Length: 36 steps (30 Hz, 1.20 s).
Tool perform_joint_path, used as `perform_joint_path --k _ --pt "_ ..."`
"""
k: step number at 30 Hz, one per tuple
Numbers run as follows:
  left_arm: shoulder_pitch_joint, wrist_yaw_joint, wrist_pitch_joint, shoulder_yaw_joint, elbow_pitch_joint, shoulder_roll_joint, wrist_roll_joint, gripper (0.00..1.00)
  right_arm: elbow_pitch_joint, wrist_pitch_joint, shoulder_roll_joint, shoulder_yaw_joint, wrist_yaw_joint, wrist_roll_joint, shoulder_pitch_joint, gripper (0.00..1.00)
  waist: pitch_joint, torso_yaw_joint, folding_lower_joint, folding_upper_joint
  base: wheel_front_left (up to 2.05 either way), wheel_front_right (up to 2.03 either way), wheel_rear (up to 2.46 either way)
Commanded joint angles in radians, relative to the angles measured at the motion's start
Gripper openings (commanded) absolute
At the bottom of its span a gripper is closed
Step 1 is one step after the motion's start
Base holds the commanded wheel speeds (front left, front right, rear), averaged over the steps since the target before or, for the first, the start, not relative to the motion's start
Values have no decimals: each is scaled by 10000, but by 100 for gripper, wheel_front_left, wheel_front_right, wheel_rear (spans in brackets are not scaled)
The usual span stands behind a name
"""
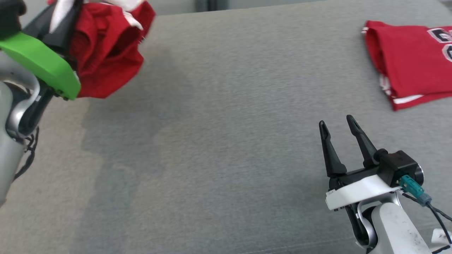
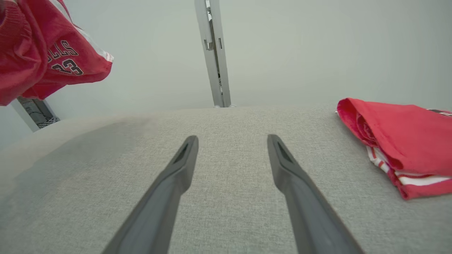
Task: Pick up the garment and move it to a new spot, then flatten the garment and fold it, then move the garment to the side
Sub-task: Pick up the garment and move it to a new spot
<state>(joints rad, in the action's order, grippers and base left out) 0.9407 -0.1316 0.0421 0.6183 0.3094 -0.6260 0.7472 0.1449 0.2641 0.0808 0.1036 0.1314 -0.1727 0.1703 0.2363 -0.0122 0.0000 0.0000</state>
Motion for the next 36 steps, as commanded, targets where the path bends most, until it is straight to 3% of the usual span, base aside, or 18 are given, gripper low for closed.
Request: perform_joint_path --k 1,11,17,23,24,25,30,36 --pt "-198 24 120 94 -257 -55 71 0 -29 -1 -29 -29 -16 -37 -94 100 -825 -1651 0 0 0 0 0" --pt "-220 22 852 1619 -1277 202 -20 0 -203 -1 -246 -73 -16 -140 188 100 39 -3168 0 0 0 0 0" --pt "74 21 759 2823 -727 334 -243 0 -366 -1 -295 -81 -16 -204 474 100 1003 -3482 0 0 0 0 0" --pt "424 20 -141 3852 741 795 -781 0 -469 -1 -307 -33 -16 -388 708 100 1725 -3403 0 0 0 0 0" --pt "464 20 -336 4013 1044 908 -959 38 -468 -1 -307 -24 -16 -393 707 100 1773 -3345 0 0 0 0 0" --pt "530 20 -543 4094 1264 1006 -1135 100 -455 -1 -306 -38 -16 -382 712 100 1790 -3286 0 0 0 0 0" --pt "307 461 -1997 4063 2232 1698 -1488 100 -352 -1 -299 -119 -16 -166 601 100 1475 -2695 0 0 0 0 0" --pt "-839 1487 -2989 3495 2207 2213 -1304 100 -186 -1 -279 -108 -16 22 186 100 513 -1683 0 0 0 0 0"
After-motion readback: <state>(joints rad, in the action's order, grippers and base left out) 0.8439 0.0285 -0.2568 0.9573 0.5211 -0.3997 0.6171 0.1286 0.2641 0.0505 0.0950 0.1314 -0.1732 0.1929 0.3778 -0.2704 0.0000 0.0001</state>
